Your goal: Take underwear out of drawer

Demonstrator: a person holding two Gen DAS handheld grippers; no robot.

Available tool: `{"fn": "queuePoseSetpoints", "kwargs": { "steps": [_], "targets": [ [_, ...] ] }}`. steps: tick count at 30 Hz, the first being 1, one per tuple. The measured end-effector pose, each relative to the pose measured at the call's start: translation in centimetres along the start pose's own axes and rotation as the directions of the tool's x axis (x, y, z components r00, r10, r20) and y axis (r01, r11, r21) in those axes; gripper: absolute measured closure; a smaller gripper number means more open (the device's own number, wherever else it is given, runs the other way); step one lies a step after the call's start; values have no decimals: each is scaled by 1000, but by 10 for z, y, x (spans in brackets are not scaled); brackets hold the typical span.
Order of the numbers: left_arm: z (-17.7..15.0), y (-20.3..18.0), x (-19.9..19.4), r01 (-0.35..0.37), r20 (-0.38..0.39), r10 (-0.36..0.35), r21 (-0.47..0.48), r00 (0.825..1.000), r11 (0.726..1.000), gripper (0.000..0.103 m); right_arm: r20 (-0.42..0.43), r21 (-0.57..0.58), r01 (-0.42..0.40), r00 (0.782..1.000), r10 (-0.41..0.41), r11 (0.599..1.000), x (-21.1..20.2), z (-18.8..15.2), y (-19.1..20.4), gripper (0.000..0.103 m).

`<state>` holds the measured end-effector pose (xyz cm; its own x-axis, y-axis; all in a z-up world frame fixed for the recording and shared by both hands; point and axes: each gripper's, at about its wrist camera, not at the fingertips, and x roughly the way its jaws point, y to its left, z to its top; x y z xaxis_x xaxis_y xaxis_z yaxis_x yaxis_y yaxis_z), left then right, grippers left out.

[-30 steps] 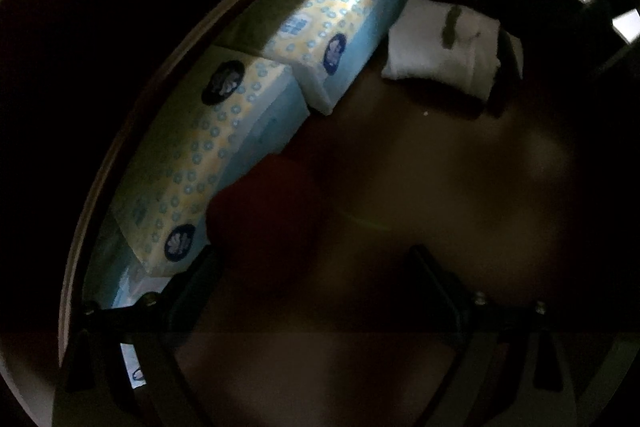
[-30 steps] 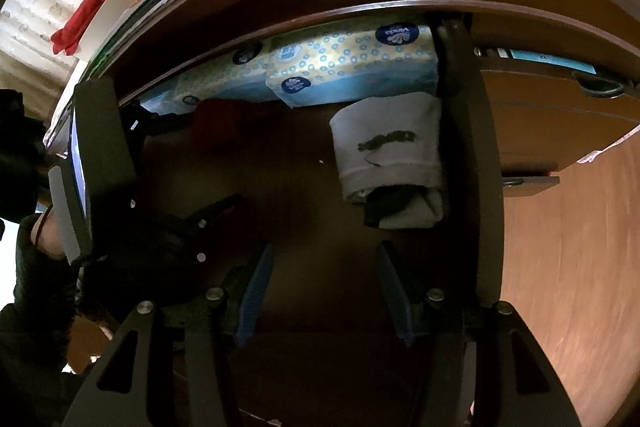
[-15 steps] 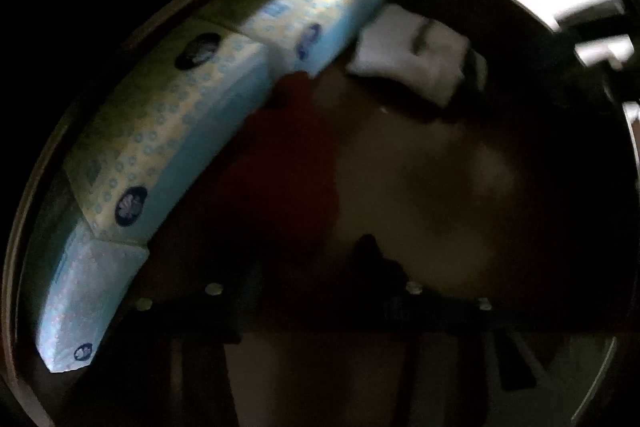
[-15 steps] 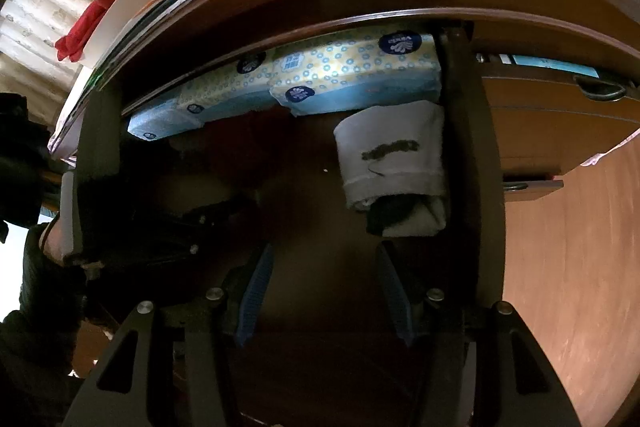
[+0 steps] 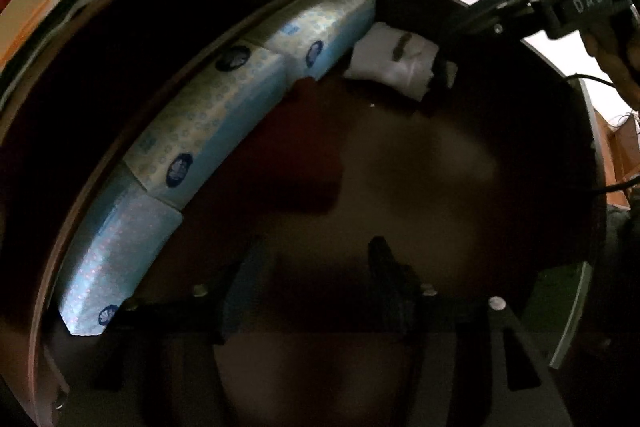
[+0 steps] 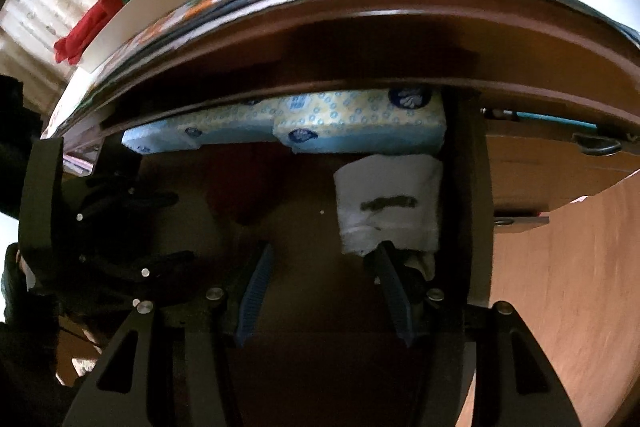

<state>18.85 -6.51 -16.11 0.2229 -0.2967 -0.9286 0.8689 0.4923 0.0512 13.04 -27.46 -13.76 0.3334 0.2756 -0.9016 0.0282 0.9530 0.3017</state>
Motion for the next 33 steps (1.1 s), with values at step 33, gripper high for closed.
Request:
{"fn": "queuePoseSetpoints", "kwargs": {
  "steps": [33],
  "targets": [
    [-42,3,-13,30,-9,-31,-75,999,997,32,-29,-124,-4,1000,0,992,3,18,4,45]
  ]
}}
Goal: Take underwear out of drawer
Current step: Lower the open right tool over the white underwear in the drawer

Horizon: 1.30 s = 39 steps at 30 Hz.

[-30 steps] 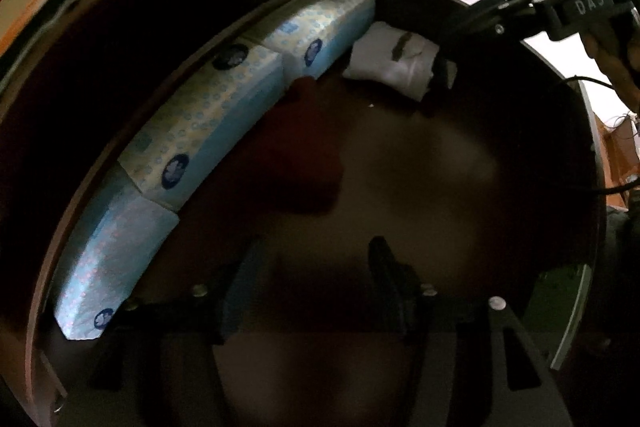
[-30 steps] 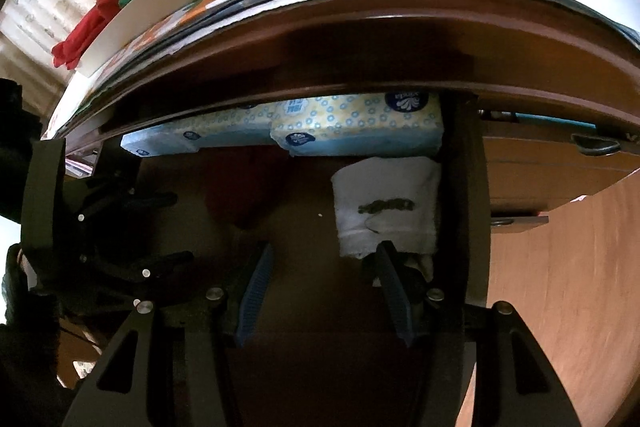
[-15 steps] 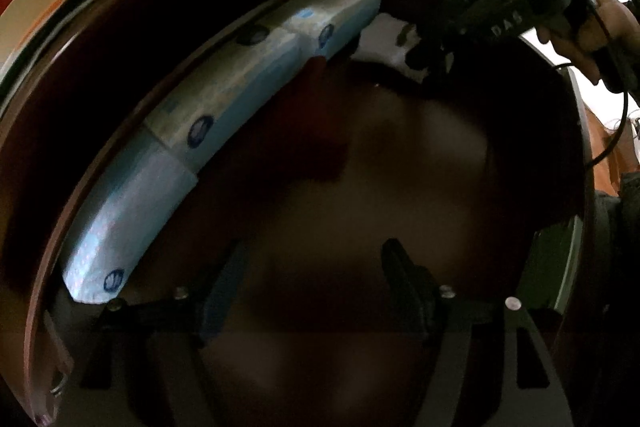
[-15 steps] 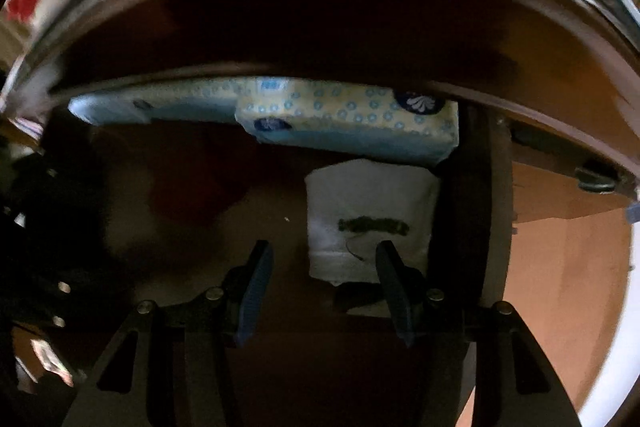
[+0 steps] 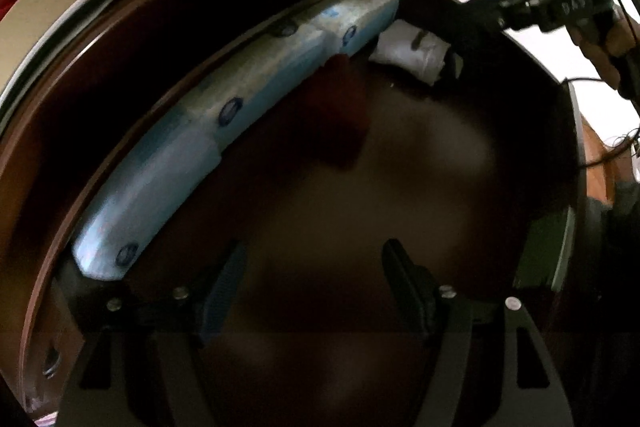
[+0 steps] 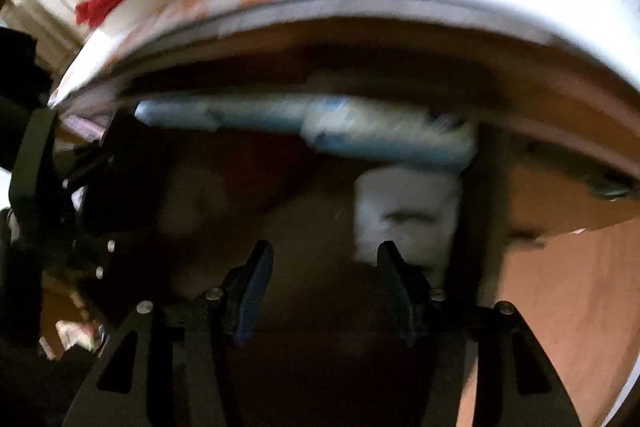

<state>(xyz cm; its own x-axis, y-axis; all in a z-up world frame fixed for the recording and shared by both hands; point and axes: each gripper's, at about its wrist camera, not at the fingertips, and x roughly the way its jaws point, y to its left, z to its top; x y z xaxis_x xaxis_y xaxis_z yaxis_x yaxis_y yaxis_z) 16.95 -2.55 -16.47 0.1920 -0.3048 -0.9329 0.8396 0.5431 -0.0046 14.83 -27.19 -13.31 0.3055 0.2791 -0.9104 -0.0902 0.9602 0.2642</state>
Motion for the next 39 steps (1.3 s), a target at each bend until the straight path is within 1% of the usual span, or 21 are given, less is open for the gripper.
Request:
{"fn": "queuePoseSetpoints", "kwargs": {
  "steps": [2,4,7,8,9,10,11,13,15,16,17,18,19,23,24,26,29,33,34,36,39],
  "targets": [
    [5,-9,-2,-1,11,0,22,1000,1000,32,-5,28,-12,1000,12,1000,3,8,-8,45],
    [13,-18,3,1,16,-1,45,1000,999,32,-2,12,56,998,-56,998,12,13,-7,45],
    [20,-29,8,-17,19,15,79,1000,997,32,-4,-60,183,983,-184,981,30,18,3,47],
    [21,-31,11,-30,16,29,89,999,996,32,-9,-85,205,978,-206,975,34,17,9,49],
    [23,-34,13,-44,14,43,99,999,994,32,-20,-124,242,969,-246,962,43,18,13,60],
    [23,-36,15,-57,13,56,110,998,992,32,-42,-142,263,962,-271,954,52,18,13,65],
    [23,-38,15,-65,13,64,122,998,990,32,-91,-125,242,963,-254,962,62,16,8,68],
    [22,-41,14,-65,19,63,143,998,988,32,-201,-22,111,973,-113,994,82,11,-8,68],
    [22,-43,14,-61,28,57,156,998,986,32,-195,-13,70,978,-71,997,80,8,-12,68],
    [23,-43,15,-58,28,54,158,998,986,32,-209,11,23,978,-21,1000,78,6,-13,68],
    [25,-44,16,-55,27,51,161,998,985,32,-229,46,-50,972,60,998,76,1,-17,68],
    [27,-45,18,-56,28,52,163,998,985,32,-260,78,-123,955,140,989,76,-6,-18,68],
    [30,-47,19,-58,32,53,168,998,984,32,-265,74,-138,952,153,988,72,-11,-18,68],
    [39,-53,19,-80,59,69,203,996,976,32,-94,18,-120,988,121,993,24,-14,-17,68],
    [41,-53,16,-87,69,74,210,995,974,32,-38,19,-104,994,104,994,8,-13,-20,68],
    [50,-57,20,-94,89,76,214,993,972,32,16,28,-109,994,109,994,-12,-16,-22,68],
    [63,-64,29,-116,111,92,226,990,967,32,30,32,-113,993,112,993,-25,-22,-27,68],
    [75,-72,50,-128,91,108,247,990,961,32,39,44,-110,993,108,993,-27,-35,-37,68],
    [77,-73,56,-131,84,114,246,990,960,32,41,51,-114,993,112,992,-18,-24,-31,68],
    [78,-73,63,-140,78,125,249,989,958,32,49,67,-125,991,121,990,-22,-31,-37,68],
    [80,-70,74,-157,48,150,224,988,962,30,62,84,-130,990,125,988,-26,-33,-44,68]
  ]
}}
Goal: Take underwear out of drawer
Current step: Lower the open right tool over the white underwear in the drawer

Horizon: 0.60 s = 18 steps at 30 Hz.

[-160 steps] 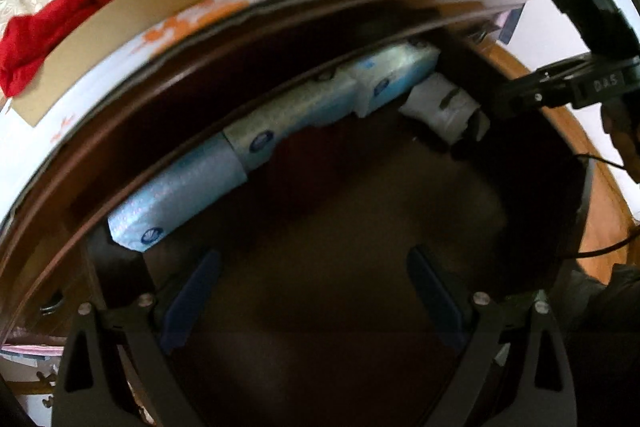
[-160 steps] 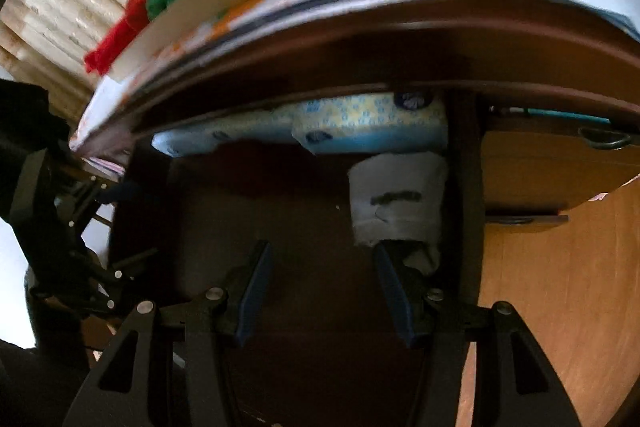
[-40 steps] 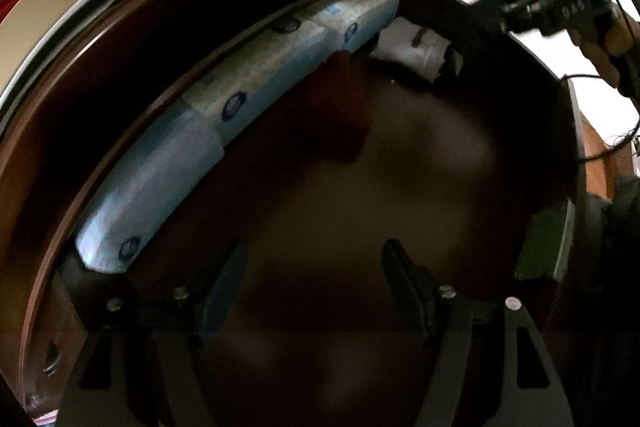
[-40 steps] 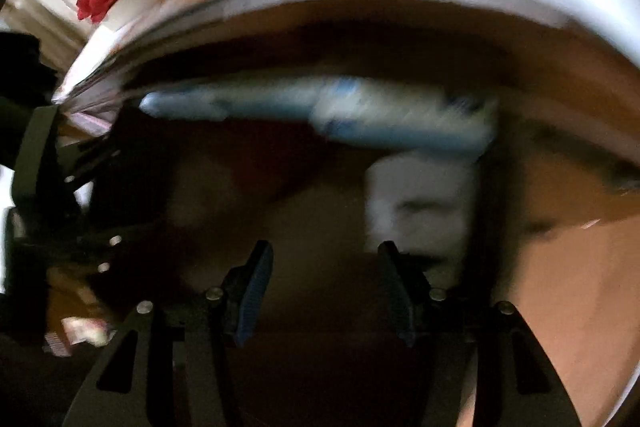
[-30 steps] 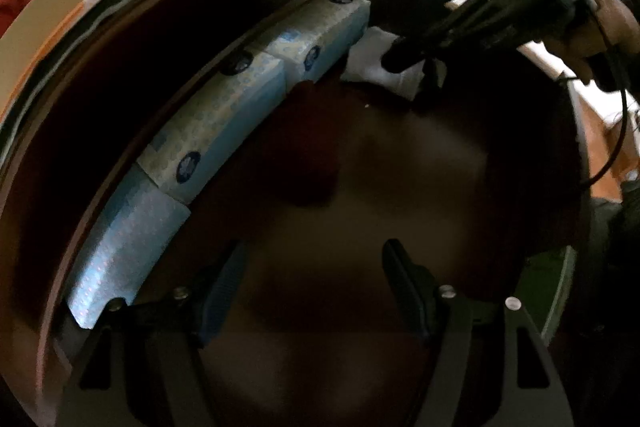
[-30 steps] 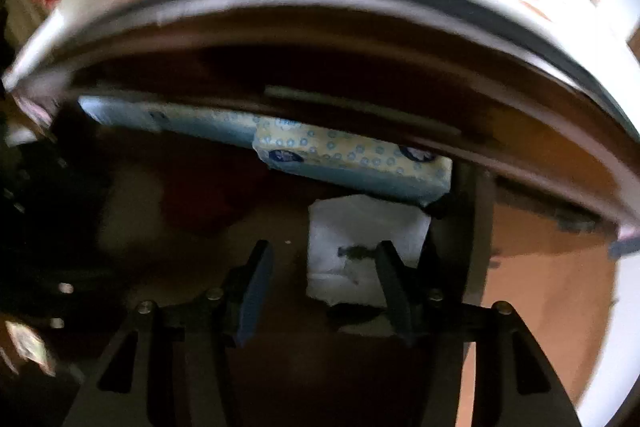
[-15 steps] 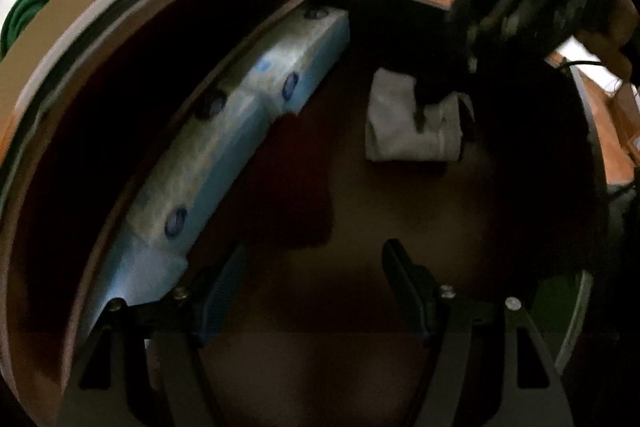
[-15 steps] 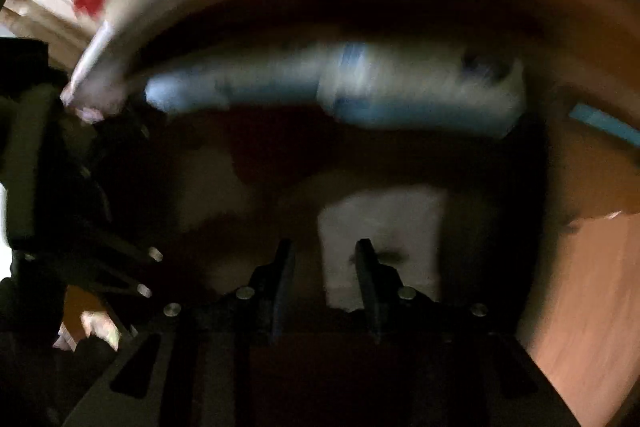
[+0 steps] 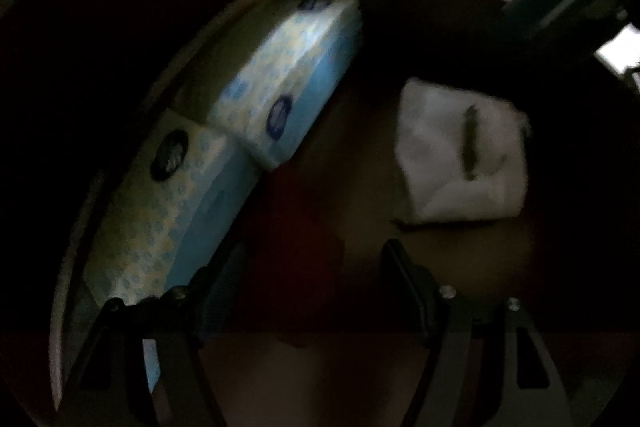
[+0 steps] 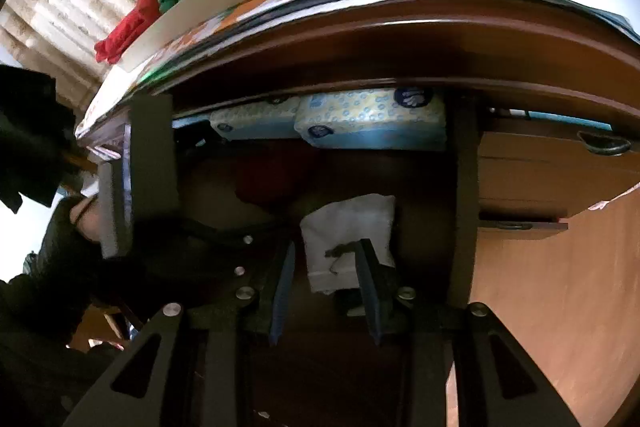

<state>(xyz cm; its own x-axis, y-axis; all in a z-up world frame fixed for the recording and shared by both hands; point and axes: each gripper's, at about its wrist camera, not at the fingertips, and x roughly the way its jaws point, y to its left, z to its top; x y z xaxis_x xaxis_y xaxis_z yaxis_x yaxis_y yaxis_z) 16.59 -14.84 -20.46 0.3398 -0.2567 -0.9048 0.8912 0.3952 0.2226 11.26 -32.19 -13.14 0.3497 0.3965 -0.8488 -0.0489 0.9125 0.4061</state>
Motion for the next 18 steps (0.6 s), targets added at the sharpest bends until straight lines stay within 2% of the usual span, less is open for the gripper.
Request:
{"fn": "queuePoseSetpoints", "kwargs": {
  "steps": [2,3,6,13,14,15,17,18],
  "targets": [
    [-2,5,-1,35,-9,-35,-35,999,999,32,4,10,-6,1000,6,1000,3,4,3,68],
    [-5,6,-2,45,-12,-46,-42,999,998,36,2,14,-9,1000,9,1000,11,8,5,68],
    [-18,7,-9,106,-31,-108,-63,994,992,57,-4,20,-11,1000,11,1000,19,11,4,68],
    [-49,9,-35,125,-39,-131,-133,991,983,57,-28,6,-17,999,17,1000,29,14,11,68],
    [-50,9,-38,130,-39,-136,-136,990,982,57,-35,5,-11,999,11,1000,31,14,12,64],
    [-53,9,-42,132,-38,-138,-135,990,982,55,-43,1,-6,999,6,1000,33,14,12,55],
    [-57,8,-49,118,-33,-124,-133,992,984,47,-54,-5,0,999,0,1000,36,13,13,44],
    [-59,8,-51,104,-35,-109,-129,993,986,40,-65,-11,-2,998,1,1000,38,12,15,42]
  ]
}}
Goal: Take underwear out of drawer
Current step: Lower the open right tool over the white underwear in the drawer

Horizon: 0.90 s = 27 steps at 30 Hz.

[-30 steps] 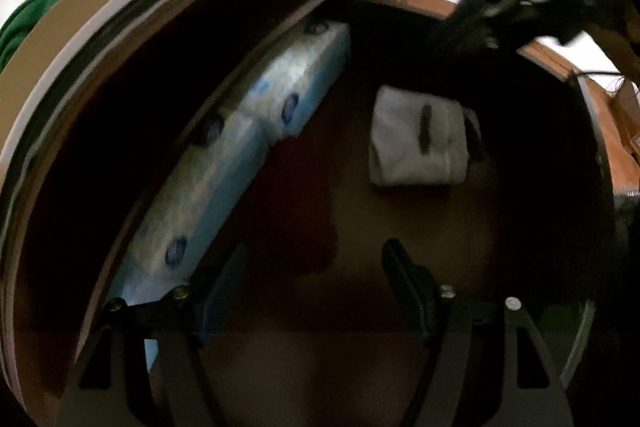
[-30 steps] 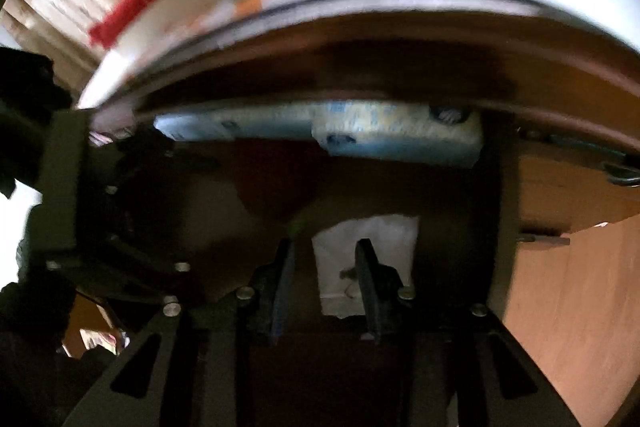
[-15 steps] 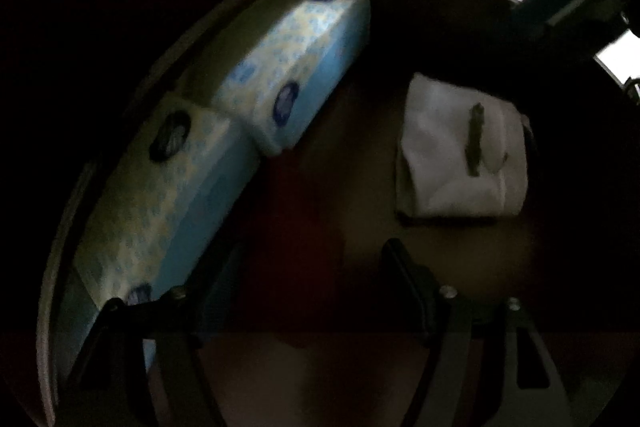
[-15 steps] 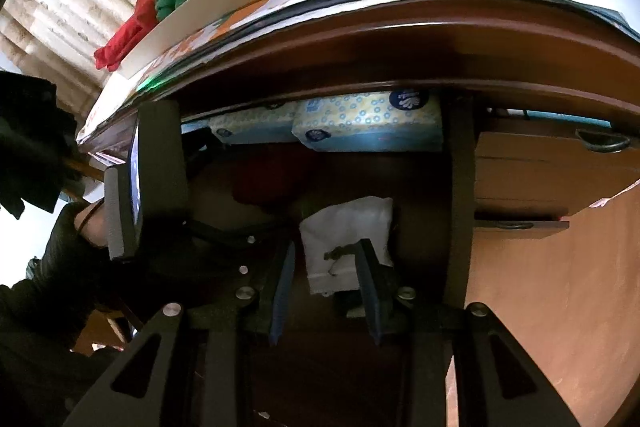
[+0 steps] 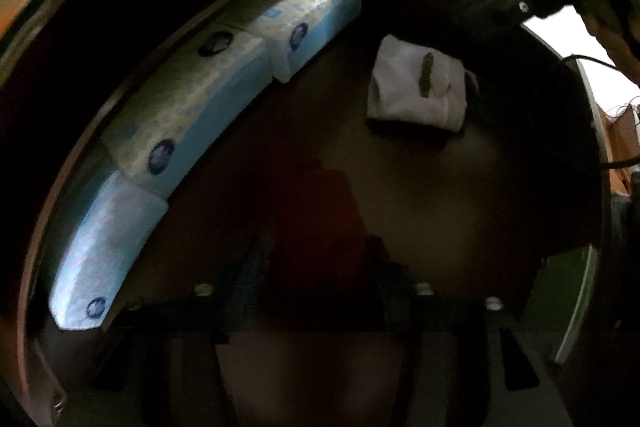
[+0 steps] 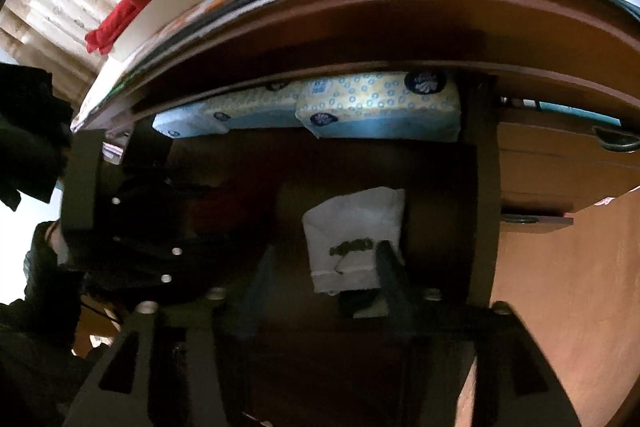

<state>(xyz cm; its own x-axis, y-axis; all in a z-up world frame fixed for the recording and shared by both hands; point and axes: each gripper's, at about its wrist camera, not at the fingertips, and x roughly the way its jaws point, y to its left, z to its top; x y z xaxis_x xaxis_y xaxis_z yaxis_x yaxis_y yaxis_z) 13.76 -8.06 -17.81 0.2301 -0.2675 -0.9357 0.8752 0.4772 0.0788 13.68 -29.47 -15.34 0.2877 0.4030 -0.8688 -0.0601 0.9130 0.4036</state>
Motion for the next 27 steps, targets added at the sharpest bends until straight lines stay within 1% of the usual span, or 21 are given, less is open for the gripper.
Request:
{"fn": "queuePoseSetpoints", "kwargs": {
  "steps": [1,3,6,10,11,13,14,16,18,19,20,21,23,25,27],
  "targets": [
    [-1,0,-2,-17,2,17,4,1000,1000,37,-12,-6,-2,1000,2,1000,2,0,2,42],
    [-7,3,-9,-20,7,20,4,1000,1000,37,-43,-24,7,999,-8,1000,8,-1,7,41],
    [-9,8,-17,-20,8,20,-7,1000,1000,37,-91,-85,75,992,-82,994,22,1,18,41],
    [-17,15,-26,-52,-1,52,-11,999,999,34,-141,-108,116,981,-131,987,41,7,23,41],
    [-19,17,-29,-52,4,52,-18,999,998,34,-151,-109,128,978,-144,986,45,8,23,41],
    [-22,22,-34,-30,22,31,-45,999,999,32,-168,-123,161,969,-181,979,53,10,24,41],
    [-15,28,-29,-16,25,18,-56,1000,998,31,-177,-124,172,965,-193,977,57,10,24,41],
    [-15,25,-27,-19,12,20,-55,1000,998,30,-203,-115,172,960,-193,978,64,11,22,41],
    [-23,21,-28,-20,7,21,-46,1000,999,30,-219,-84,158,960,-173,984,68,12,17,41],
    [-18,17,-26,-10,10,10,-35,1000,999,30,-226,-75,154,960,-167,985,70,12,15,41],
    [-26,16,-20,-6,16,6,-27,1000,1000,30,-235,-74,155,957,-168,985,73,12,15,41],
    [-22,12,-20,-3,26,3,-16,1000,1000,30,-248,-76,162,953,-176,984,76,10,15,41],
    [-11,5,-18,20,43,-20,2,999,1000,30,-258,-74,159,951,-173,984,78,7,15,41],
    [1,-3,-12,23,48,-25,25,999,999,29,-254,-72,136,956,-150,988,77,3,15,41],
    [11,-9,1,17,24,-19,44,1000,999,29,-250,-55,116,960,-126,992,76,0,13,42]
  ]
}}
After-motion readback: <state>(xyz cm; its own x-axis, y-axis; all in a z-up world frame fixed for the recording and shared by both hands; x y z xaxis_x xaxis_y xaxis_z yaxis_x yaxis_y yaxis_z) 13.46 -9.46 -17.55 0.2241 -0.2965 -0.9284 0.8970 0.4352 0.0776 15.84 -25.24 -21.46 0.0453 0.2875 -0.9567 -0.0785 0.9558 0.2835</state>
